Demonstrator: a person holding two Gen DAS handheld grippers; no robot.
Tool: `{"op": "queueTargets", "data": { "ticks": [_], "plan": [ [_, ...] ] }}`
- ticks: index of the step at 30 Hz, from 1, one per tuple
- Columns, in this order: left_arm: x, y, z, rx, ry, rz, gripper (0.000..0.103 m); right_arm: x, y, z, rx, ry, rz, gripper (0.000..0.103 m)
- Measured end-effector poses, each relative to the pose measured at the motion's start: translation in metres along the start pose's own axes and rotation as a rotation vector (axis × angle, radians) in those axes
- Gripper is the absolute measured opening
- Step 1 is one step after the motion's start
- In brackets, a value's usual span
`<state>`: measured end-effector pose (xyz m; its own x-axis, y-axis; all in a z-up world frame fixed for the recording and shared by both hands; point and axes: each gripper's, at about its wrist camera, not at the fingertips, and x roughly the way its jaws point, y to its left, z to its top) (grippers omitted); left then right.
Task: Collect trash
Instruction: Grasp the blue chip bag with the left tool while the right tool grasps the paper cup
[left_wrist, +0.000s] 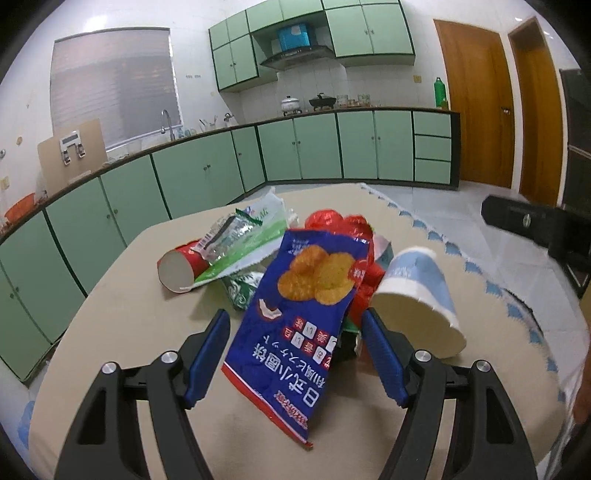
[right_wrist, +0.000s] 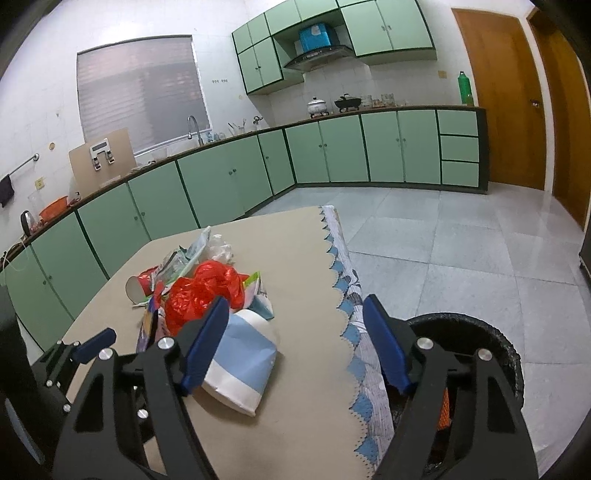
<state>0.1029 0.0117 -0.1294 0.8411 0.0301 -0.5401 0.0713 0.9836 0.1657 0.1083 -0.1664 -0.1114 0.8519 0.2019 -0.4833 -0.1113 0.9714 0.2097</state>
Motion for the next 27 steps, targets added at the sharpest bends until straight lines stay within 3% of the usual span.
{"op": "queueTargets", "data": {
  "ticks": [3,11,23,27],
  "plan": [
    [0.002,0.001,0.000,0.002,-0.004,0.003,0.072,0.005,-0.001,0.001,0.000,0.012,0.005,0.073],
    [-0.005,0.012,0.005,-0.037,-0.020,-0.038,0.054,0.013,0.008,-0.003,-0.039,0.042,0.028,0.072],
    [0.001,0.011,0.016,-0.049,-0.027,-0.057,0.054,0.010,0.014,-0.003,-0.068,0.044,0.038,0.071],
    [0.002,0.020,0.017,-0.071,-0.025,-0.060,0.040,0.011,0.014,-0.002,-0.064,0.049,0.041,0.070]
  ]
}}
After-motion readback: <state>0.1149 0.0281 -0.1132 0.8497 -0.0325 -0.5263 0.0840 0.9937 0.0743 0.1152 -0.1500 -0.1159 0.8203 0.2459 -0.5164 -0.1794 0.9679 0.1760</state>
